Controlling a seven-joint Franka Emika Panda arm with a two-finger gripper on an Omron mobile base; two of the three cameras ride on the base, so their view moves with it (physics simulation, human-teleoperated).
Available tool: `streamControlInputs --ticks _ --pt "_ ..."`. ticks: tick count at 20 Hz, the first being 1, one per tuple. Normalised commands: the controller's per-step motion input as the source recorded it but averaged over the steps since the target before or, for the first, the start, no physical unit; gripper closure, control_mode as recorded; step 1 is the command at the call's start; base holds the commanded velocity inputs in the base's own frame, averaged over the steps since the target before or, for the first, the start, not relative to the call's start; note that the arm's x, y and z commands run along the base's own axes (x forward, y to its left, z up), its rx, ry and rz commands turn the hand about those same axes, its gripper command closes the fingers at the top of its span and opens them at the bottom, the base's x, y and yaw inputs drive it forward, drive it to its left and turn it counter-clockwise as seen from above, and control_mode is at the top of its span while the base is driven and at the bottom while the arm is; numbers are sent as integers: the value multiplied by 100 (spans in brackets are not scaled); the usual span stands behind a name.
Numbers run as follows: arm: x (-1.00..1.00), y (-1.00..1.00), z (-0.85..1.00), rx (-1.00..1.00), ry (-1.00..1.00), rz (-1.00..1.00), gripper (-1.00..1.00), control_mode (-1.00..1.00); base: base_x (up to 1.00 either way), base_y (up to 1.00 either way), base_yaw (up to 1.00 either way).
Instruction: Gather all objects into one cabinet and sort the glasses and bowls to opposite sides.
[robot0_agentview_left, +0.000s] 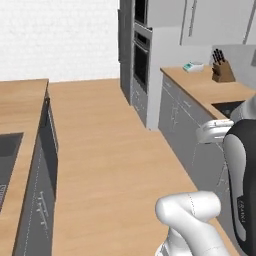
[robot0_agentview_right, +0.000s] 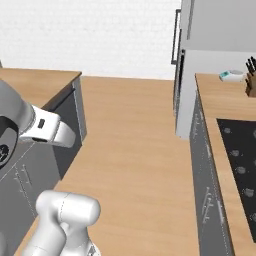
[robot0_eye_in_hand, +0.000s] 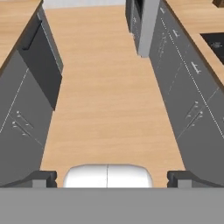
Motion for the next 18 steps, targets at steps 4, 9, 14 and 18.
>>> streamControlInputs --ticks 4,9,14,18 --pt "0 0 0 0 0 0 -100 100 100 13 -8" --pt "0 0 0 0 0 0 -100 100 100 27 -4" --pt "0 0 0 0 0 0 -100 100 100 31 -4" --pt "0 0 0 0 0 0 -100 100 100 34 -5"
